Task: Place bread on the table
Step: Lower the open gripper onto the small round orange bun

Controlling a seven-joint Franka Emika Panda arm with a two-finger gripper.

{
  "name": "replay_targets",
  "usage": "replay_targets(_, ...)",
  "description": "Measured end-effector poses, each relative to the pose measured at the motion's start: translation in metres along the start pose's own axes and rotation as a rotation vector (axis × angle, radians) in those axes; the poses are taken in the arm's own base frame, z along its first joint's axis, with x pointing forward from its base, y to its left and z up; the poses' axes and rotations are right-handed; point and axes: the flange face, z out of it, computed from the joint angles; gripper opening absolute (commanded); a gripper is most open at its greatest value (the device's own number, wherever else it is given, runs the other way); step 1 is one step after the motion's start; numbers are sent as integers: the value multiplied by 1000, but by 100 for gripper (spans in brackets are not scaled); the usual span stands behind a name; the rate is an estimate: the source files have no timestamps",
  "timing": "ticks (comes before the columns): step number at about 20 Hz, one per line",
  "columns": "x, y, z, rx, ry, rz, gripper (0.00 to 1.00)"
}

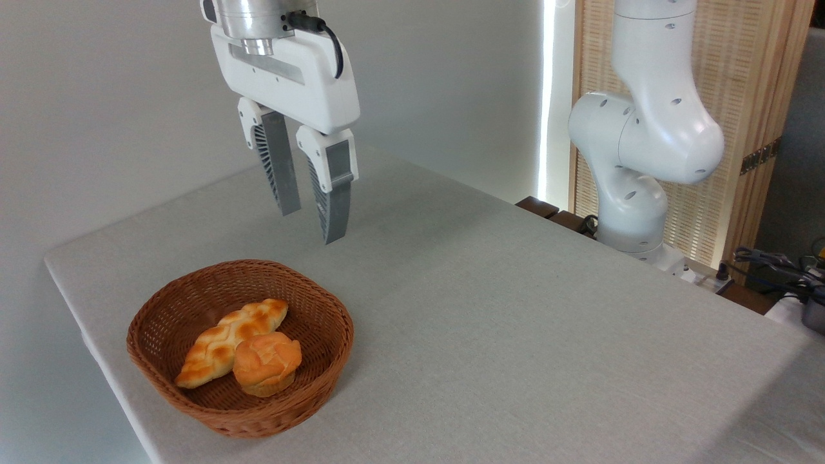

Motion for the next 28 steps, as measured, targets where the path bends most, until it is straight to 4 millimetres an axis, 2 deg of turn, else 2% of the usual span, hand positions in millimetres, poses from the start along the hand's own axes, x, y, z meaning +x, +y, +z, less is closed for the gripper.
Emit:
replay_targets(2, 6, -6, 2, 38, 45, 0, 100)
replay_targets(4, 14, -11, 16, 72, 87, 0, 100)
replay_targets(9, 35, -13, 88, 84, 111, 21, 100)
replay_targets(11, 45, -8, 110, 76, 108, 37, 100)
replay_targets(16, 50, 1, 138, 84, 43, 145, 100)
replay_targets(20, 55, 7, 168, 50, 6, 208, 100)
replay_targets(24, 59, 6, 195, 81, 44, 234, 100)
replay_targets(25, 59, 6, 201, 94, 60, 239, 91)
replay_targets(28, 58, 7, 209, 104, 71, 262, 40)
